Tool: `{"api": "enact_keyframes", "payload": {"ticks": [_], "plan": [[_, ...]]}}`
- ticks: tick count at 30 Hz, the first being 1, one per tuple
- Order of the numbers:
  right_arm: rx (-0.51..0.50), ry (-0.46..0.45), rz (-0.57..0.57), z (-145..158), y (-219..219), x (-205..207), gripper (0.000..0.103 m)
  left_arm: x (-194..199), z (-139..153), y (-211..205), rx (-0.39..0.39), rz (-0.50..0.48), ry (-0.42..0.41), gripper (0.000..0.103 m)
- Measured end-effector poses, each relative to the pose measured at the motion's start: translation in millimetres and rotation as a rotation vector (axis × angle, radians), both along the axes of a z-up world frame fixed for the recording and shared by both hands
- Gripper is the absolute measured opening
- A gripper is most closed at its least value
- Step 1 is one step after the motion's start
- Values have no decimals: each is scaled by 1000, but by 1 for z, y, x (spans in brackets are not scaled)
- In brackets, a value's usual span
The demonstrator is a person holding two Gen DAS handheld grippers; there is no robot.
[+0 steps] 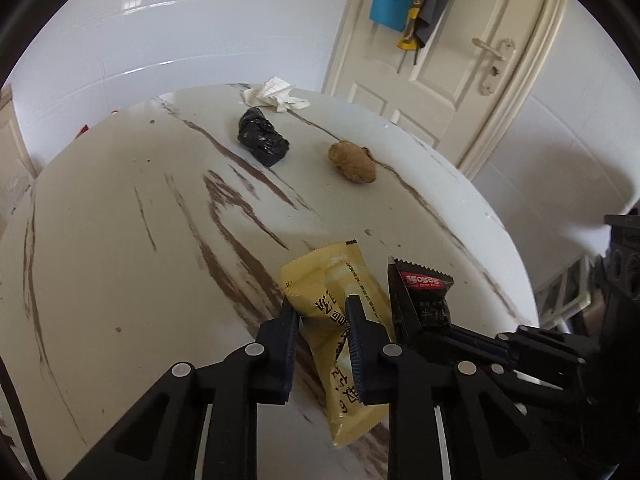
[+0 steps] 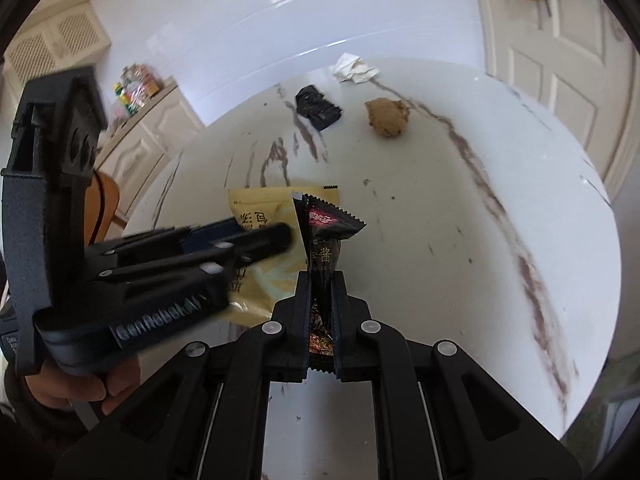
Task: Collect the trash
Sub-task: 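Lift the yellow wrapper and black packet off the table, then carry both items over the blue bin and open both tools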
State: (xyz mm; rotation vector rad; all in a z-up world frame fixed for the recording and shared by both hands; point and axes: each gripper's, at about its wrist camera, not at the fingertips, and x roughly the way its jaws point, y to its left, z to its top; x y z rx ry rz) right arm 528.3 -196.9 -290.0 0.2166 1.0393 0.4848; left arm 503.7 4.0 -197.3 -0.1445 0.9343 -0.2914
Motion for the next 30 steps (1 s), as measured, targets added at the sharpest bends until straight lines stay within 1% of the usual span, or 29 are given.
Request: {"api": "enact_keyframes", "payload": {"ticks": [2,3,5,8,13,16,17,22,24,26,28,30], "plan": [[19,1,-17,1,-6,-4,9,-5,4,0,-4,-6,-13,16],[24,-1,-22,2,-8,-5,9,-7,6,-1,-6,-12,-20,13],[31,-15,-39,7,-16,-11,9,-14,15,-7,-18,-29,-37,12],[50,-43,-71,18,-32,-20,9,-24,28,-18,-17,-49,-77,12],[65,-89,-137,37,-69,-40,9,-40,47,-47,-36,-103,-117,12],[75,-113,-182,45,-96,-59,9,-50,55,-81,-19,-158,-135,12],[74,-120,-196,48,-106,-65,9,-52,55,-89,-16,-173,-136,12],[48,-141,-308,56,-165,-99,9,-58,50,-159,16,-272,-126,12],[32,-135,-364,53,-192,-110,9,-59,45,-190,25,-323,-113,12],[39,-122,-412,45,-217,-119,9,-57,40,-218,45,-365,-103,12],[18,-109,-463,35,-239,-125,9,-53,33,-243,60,-387,-86,12],[15,-88,-494,23,-256,-125,13,-42,25,-267,81,-415,-69,12]]}}
